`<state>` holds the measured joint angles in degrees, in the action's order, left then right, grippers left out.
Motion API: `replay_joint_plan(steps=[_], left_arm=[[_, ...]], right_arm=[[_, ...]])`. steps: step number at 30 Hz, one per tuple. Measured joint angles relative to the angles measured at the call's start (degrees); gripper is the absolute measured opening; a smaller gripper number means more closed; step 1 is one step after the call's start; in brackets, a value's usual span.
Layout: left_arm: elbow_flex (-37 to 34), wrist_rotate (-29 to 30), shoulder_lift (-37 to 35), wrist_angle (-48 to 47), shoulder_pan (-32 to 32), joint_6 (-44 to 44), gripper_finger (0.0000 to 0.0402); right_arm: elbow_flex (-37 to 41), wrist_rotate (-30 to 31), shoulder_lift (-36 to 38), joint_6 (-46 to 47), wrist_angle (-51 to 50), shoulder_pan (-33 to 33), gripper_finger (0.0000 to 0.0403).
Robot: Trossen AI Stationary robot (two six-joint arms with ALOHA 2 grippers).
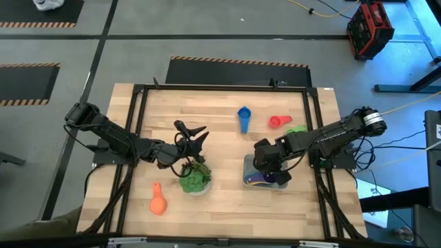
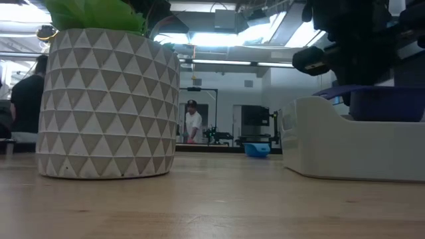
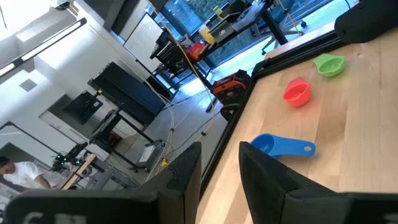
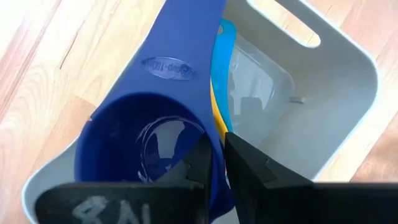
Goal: Nest measuring cups in basket
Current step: Stack the violet measuring cup on top of the yellow measuring cup in the grey bin
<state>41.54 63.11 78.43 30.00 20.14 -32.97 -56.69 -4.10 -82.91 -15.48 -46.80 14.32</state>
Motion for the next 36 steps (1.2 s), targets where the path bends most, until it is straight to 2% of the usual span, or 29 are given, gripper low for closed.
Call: replay_joint_plan(steps=[36], left_arm=[[-0.02, 0.00, 0.00, 0.00, 0.00, -0.57, 0.0101]], right_arm=[[-0.04, -0.01, 0.02, -0.41, 1.10, -0.06, 0.0049]])
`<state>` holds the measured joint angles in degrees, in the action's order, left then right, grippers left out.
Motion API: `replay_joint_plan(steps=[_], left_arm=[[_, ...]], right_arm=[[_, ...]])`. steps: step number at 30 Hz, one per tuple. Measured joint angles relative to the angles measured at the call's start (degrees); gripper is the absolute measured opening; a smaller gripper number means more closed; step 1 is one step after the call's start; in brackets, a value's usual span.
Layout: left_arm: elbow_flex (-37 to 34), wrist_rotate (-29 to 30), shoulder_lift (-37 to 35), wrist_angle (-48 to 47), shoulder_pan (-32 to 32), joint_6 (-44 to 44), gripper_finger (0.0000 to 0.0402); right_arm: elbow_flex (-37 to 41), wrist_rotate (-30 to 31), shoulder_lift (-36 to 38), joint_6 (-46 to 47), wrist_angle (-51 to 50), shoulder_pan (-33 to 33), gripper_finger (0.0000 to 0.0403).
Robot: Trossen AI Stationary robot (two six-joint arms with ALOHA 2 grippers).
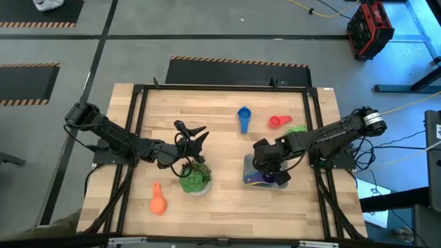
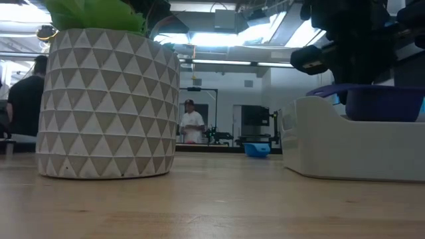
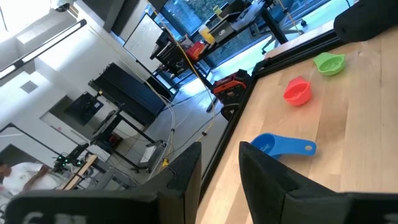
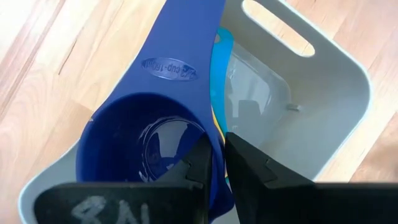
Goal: Nest measuring cups in basket
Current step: Stack the violet measuring cup on top of the yellow measuring cup in the grey bin, then stack the orange measuring cup on top the blue measuring cup in the grey bin
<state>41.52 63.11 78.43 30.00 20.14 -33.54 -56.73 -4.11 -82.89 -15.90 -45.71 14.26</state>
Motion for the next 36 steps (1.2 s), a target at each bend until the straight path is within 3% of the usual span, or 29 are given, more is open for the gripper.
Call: replay_joint_plan(steps=[9, 19, 29, 36], left_arm=[[0.00, 0.00, 0.00, 0.00, 0.00, -0.02, 0.0101], [0.00, 0.00, 0.00, 0.00, 0.02, -0.02, 0.0101], [0.00, 0.00, 0.00, 0.00, 0.01, -0.04, 0.0101], [0.00, 0.00, 0.00, 0.00, 0.02, -0.04, 0.0101]], right_arm=[[0.00, -0.06, 0.00, -3.91, -0.72, 0.00, 0.0053], [0.00, -0.51, 0.00, -2.42, -1.86, 0.00, 0.0138], [-5.42, -0.08, 0.06, 1.07, -5.84, 0.00, 0.0142], [-10.11, -0.05, 0.07, 2.18, -1.68, 0.00, 0.0142]])
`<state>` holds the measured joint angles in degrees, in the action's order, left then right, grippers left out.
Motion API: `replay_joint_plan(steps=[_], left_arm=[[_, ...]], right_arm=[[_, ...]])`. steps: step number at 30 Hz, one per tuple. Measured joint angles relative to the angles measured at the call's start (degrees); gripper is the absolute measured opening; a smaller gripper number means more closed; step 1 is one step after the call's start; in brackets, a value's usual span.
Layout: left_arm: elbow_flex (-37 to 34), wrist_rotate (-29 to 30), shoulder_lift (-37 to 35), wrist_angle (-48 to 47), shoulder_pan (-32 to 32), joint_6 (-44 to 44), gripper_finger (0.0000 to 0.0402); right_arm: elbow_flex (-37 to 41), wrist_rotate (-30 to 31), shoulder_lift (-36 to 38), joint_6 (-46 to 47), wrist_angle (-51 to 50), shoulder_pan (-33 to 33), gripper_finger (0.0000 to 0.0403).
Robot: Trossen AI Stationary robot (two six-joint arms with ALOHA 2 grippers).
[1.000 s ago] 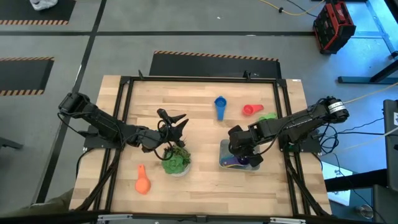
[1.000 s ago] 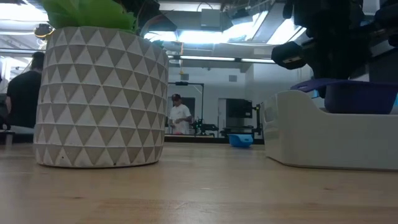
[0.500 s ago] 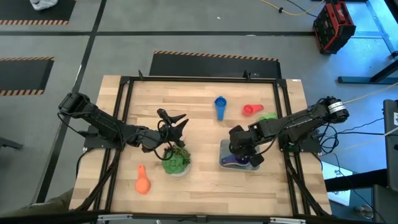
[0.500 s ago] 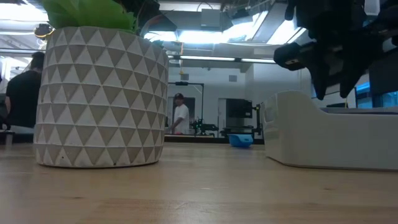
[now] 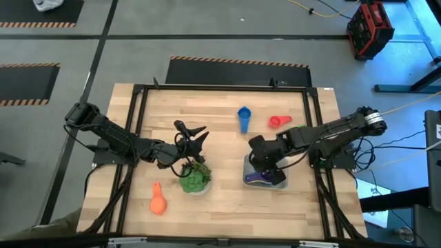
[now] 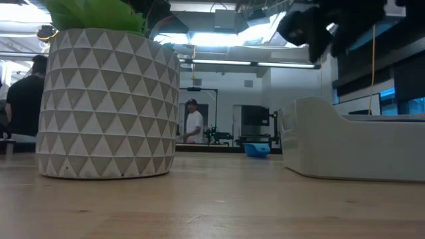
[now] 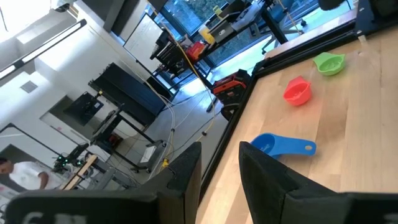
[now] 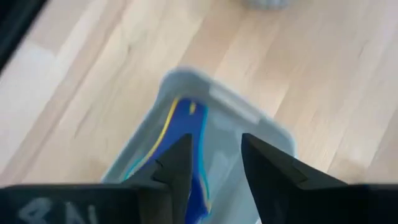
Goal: Nest measuring cups in basket
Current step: Stack the orange measuring cup on top the blue measuring cup in the grey bin
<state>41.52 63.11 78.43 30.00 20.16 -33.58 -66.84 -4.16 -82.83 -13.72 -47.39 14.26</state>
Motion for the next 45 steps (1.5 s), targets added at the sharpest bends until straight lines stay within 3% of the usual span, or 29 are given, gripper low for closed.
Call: replay_joint_plan(steps=[7, 15, 19, 29, 38, 45], left_arm=[[0.00, -0.39, 0.00, 0.00, -0.02, 0.01, 0.0101], [0.02, -9.66, 0.00, 0.10, -0.02, 0.33, 0.0101], [0.02, -10.49, 0.00, 1.95, 0.29, 5.93, 0.0101], [1.67, -7.45, -1.38, 4.26, 5.24, 9.44, 0.0101], [5.69, 0.84, -1.57, 3.85, 10.70, 3.89, 0.0101], [6.38, 8.27, -5.72, 3.76, 16.47, 1.06, 0.0101]], right_arm=[[-0.62, 0.02, 0.00, 2.78, 8.11, 0.00, 0.0142], [-0.62, 0.02, 0.00, 4.70, 8.32, 0.00, 0.0142], [-0.62, 0.02, 0.00, 4.70, 8.32, 0.00, 0.0142], [-0.60, 0.02, 0.00, 4.70, 8.32, 0.00, 0.0142], [-0.60, 0.02, 0.00, 4.69, 8.32, 0.00, 0.0142], [-0.56, 0.02, 0.00, 4.68, 8.32, 0.02, 0.0142]])
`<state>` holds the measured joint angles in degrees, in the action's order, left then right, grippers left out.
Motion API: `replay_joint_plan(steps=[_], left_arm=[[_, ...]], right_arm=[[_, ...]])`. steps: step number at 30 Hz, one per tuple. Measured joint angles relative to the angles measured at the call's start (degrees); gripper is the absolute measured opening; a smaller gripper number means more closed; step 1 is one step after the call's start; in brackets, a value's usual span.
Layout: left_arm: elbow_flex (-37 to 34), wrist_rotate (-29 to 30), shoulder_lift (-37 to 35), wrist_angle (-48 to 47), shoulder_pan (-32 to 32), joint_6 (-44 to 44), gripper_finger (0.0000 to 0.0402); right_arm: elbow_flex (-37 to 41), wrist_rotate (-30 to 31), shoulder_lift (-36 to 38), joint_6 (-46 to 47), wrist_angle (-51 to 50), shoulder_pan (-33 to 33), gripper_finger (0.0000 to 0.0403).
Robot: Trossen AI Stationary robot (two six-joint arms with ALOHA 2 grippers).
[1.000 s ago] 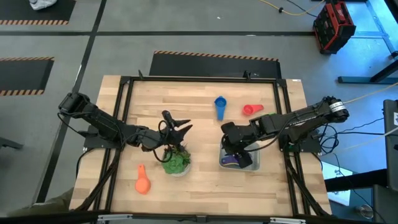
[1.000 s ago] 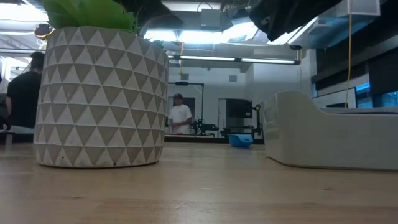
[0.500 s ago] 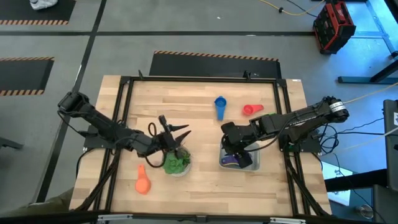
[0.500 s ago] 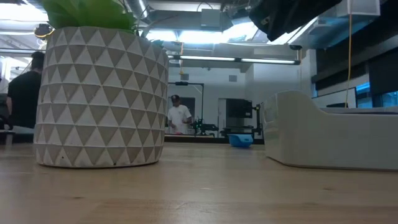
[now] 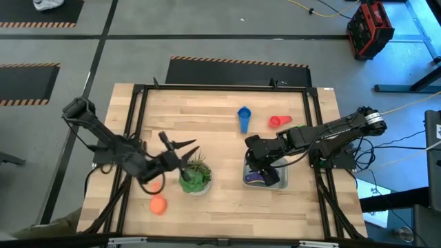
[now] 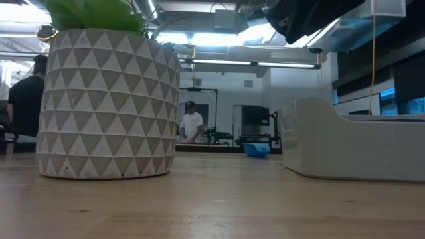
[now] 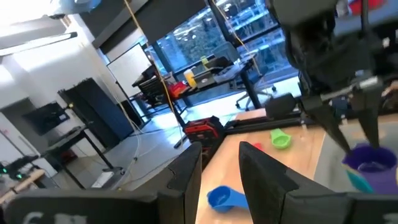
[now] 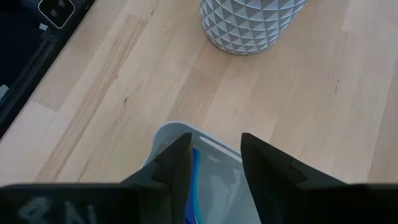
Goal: Nest measuring cups in basket
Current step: Stack the orange measuring cup on top the blue measuring cup in the grey bin
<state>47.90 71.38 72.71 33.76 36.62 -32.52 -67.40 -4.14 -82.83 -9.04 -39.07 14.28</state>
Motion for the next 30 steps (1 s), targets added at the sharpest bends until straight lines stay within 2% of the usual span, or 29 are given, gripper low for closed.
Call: replay_joint_plan(steps=[5, 8, 12, 16, 20, 26, 30], left_arm=[[0.00, 2.87, -4.75, -1.34, 4.60, 1.60, 0.0101], [0.00, 2.96, -7.30, -4.26, 7.12, 6.64, 0.0101], [-0.02, 2.10, -9.95, -13.86, 10.25, 20.29, 0.0101], [-0.05, -3.08, -11.35, -26.00, 12.31, 38.21, 0.0101], [-0.09, -6.90, -11.37, -33.65, 12.61, 51.25, 0.0101], [-0.09, -11.08, -11.37, -39.88, 11.68, 61.99, 0.0101], [-0.09, -10.22, -11.37, -41.31, 10.18, 68.73, 0.0101]], right_arm=[[0.00, 0.00, 0.00, 0.00, 0.00, -0.01, 0.0142], [0.00, 0.00, 0.00, 0.00, 0.00, 0.00, 0.0142], [0.00, 0.00, 0.00, 0.00, 0.02, 0.00, 0.0142], [0.00, 0.00, 0.00, 0.00, 0.03, 0.00, 0.0142], [0.00, 0.00, 0.00, -0.11, 0.04, 0.00, 0.0142], [0.00, 0.00, -0.02, -0.19, 0.04, -0.02, 0.0142], [0.02, 0.00, -0.02, -0.20, 0.05, 0.00, 0.0142]])
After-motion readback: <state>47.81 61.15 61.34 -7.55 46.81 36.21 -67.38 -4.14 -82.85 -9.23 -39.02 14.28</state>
